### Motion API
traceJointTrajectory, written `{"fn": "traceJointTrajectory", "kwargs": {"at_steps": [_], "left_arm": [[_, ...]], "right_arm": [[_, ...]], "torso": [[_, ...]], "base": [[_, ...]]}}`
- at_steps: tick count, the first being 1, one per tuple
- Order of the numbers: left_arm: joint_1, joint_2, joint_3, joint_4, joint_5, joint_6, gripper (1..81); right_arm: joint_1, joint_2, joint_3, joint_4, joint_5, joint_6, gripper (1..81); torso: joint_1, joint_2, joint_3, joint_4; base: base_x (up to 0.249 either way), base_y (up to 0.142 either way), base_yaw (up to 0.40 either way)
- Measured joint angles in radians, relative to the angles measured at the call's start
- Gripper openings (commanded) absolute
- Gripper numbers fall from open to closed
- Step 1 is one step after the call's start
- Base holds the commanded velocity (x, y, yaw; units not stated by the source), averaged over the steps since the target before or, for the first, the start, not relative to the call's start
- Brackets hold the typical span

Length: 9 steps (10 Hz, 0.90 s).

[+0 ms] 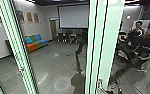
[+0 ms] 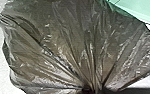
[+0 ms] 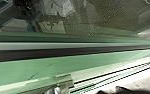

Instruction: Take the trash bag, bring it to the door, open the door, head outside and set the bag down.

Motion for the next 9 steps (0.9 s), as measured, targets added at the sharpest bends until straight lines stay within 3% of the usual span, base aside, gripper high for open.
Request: {"fn": "traceJointTrajectory", "kwargs": {"at_steps": [4,9], "left_arm": [[0.0,0.003,-0.003,-0.001,0.0,0.0,1.0],[-0.004,0.003,-0.004,-0.004,0.0,0.0,1.0]], "right_arm": [[-0.001,0.005,-0.012,-0.015,0.018,-0.001,81.1],[0.027,-0.011,0.008,-0.06,0.095,-0.019,81.1]], "torso": [[0.0,0.0,-0.003,0.0],[-0.001,-0.001,-0.084,-0.001]], "base": [[0.0,0.0,0.0],[0.0,0.0,0.0]]}}
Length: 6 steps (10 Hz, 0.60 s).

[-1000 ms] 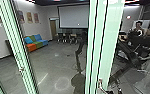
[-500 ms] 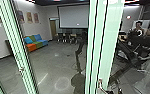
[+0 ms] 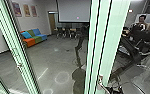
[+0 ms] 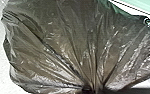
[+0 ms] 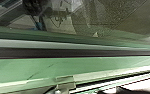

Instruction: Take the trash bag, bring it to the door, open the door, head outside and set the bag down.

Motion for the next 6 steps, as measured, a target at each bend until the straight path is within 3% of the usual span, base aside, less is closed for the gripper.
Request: {"fn": "traceJointTrajectory", "kwargs": {"at_steps": [6], "left_arm": [[-0.002,-0.003,0.0,-0.013,0.0,0.0,1.0]], "right_arm": [[0.039,0.001,-0.026,-0.026,-0.079,-0.04,81.1]], "torso": [[0.0,-0.001,-0.005,-0.001]], "base": [[0.0,0.0,0.0]]}}
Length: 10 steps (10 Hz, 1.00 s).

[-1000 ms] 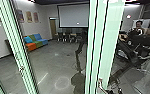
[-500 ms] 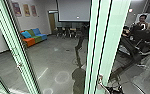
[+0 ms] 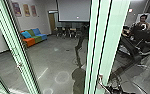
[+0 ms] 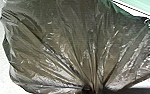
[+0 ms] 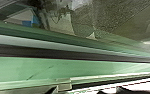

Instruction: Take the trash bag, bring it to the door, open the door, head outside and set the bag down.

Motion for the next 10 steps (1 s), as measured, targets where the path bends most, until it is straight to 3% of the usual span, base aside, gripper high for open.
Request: {"fn": "traceJointTrajectory", "kwargs": {"at_steps": [5,10], "left_arm": [[0.0,-0.001,0.0,0.0,-0.001,0.0,1.0],[-0.004,-0.001,0.0,0.0,-0.005,0.0,1.0]], "right_arm": [[0.026,0.001,-0.013,0.0,-0.044,-0.006,81.1],[0.08,-0.017,0.009,-0.024,0.036,-0.006,81.1]], "torso": [[0.0,0.0,-0.008,0.0],[0.0,-0.002,-0.103,-0.001]], "base": [[0.0,0.0,0.0],[0.0,0.0,0.0]]}}
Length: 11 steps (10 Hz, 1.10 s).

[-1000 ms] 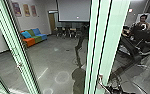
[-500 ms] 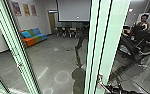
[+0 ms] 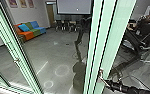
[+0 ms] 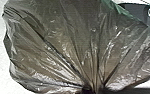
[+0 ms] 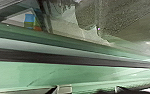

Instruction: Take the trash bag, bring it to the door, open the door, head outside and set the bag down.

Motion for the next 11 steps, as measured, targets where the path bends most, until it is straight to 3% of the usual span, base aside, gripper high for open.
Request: {"fn": "traceJointTrajectory", "kwargs": {"at_steps": [3,9,11], "left_arm": [[-0.004,0.0,0.0,0.0,-0.003,0.0,1.0],[-0.01,0.0,0.0,-0.001,-0.004,0.0,1.0],[-0.01,-0.003,0.0,-0.001,-0.006,0.0,1.0]], "right_arm": [[0.011,0.008,-0.019,0.004,0.059,0.015,81.1],[0.013,0.012,-0.029,0.01,0.083,0.02,81.1],[0.016,0.009,-0.027,-0.021,0.16,0.021,81.1]], "torso": [[0.002,0.0,-0.012,0.0],[0.003,0.0,-0.016,0.0],[0.003,0.0,-0.045,0.0]], "base": [[0.0,0.0,0.0],[0.0,0.0,0.0],[0.0,0.0,0.0]]}}
